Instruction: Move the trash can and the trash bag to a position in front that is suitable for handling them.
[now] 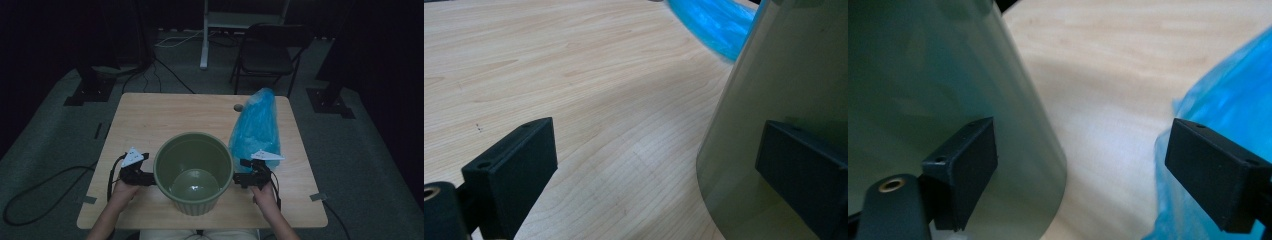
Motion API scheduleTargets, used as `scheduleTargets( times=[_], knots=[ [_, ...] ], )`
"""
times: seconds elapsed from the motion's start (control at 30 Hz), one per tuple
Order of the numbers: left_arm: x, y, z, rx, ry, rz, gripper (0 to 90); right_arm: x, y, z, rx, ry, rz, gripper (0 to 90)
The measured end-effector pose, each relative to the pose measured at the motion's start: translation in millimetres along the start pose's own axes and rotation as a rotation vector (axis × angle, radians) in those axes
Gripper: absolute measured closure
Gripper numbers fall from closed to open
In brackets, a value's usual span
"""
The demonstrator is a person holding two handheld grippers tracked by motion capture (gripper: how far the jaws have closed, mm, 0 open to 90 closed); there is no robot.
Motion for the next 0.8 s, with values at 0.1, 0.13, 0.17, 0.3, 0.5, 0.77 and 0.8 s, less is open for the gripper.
scheduleTargets(
  times=[0.1, 0.13, 0.17, 0.3, 0.5, 0.77, 0.8],
  knots=[
    [-2.4, -0.9, 5.1, -0.015, 0.006, -0.029, 3.7, 9.7, 9.6, -15.7, 0.04, 0.012, 0.034, 13.0],
    [-2.9, -0.3, 7.0, -0.013, 0.011, -0.039, 3.7, 15.4, 12.8, -20.7, 0.051, 0.007, 0.045, 13.0],
    [-3.0, 0.7, 9.1, -0.011, 0.018, -0.036, 3.7, 22.3, 15.5, -25.1, 0.055, 0.003, 0.061, 13.0],
    [-5.5, 4.2, 19.1, -0.013, 0.031, -0.042, 3.7, 55.7, 23.1, -38.2, 0.071, -0.038, 0.116, 13.0],
    [-10.4, 10.5, 35.0, -0.016, 0.06, -0.06, 3.7, 99.9, 25.6, -44.2, 0.063, -0.049, 0.177, 13.2],
    [-20.1, 22.3, 58.5, -0.041, 0.099, -0.069, 3.7, 149.0, 19.8, -26.6, 0.011, -0.106, 0.319, 12.7],
    [-20.1, 22.3, 58.5, -0.041, 0.099, -0.069, 3.7, 149.0, 19.8, -26.6, 0.011, -0.106, 0.319, 12.7]
  ],
)
Point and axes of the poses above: each handheld gripper's, and its own axes: y roughly backward along the jaws, z roughly out of its underside, x roughly to its right, the point moved 5 cm from there along -y, roughly forward along the jaws, and after that the axes turned 6 degrees about -x, right-handed, at the moved point
